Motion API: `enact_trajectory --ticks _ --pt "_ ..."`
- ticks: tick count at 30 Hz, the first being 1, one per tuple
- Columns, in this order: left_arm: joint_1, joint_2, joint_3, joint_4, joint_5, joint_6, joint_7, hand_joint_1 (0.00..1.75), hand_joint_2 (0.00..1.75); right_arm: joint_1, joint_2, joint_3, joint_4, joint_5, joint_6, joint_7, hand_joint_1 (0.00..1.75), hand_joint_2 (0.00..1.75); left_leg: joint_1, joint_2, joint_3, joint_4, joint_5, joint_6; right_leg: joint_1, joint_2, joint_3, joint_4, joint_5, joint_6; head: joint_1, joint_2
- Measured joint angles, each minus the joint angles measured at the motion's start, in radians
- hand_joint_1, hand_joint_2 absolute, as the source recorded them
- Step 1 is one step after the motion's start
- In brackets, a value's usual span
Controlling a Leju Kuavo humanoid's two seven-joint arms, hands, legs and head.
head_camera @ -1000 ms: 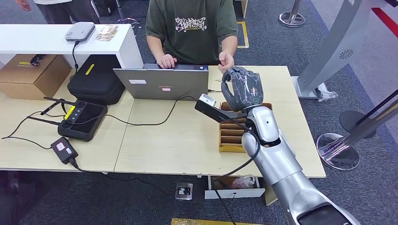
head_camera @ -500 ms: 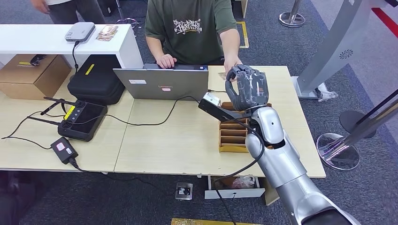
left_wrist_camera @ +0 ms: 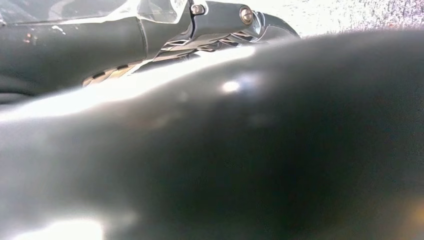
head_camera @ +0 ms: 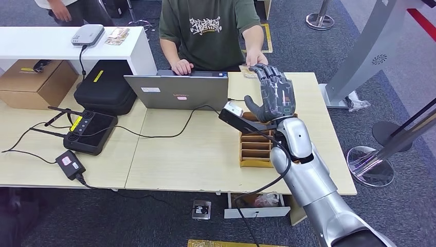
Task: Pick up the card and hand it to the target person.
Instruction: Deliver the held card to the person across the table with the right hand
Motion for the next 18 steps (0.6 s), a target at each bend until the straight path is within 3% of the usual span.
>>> enact_trajectory --ticks 10,18 --pt "0.0 0.0 0.0 0.0 0.001 0.002 0.005 0.0 0.0 0.019 0.0 0.0 0.003 -0.027 -0.01 -0.002 0.0 1.75 0.0 0.0 0.0 0.0 0.0 0.0 0.0 0.0 0.0 0.0 0.0 0.0 0.0 0.0" --pt "0.0 0.0 0.0 0.0 0.004 0.009 0.019 0.0 0.0 0.097 0.0 0.0 0.019 -0.089 -0.075 -0.026 0.0 1.75 0.0 0.0 0.0 0.0 0.0 0.0 0.0 0.0 0.0 0.0 0.0 0.0 0.0 0.0"
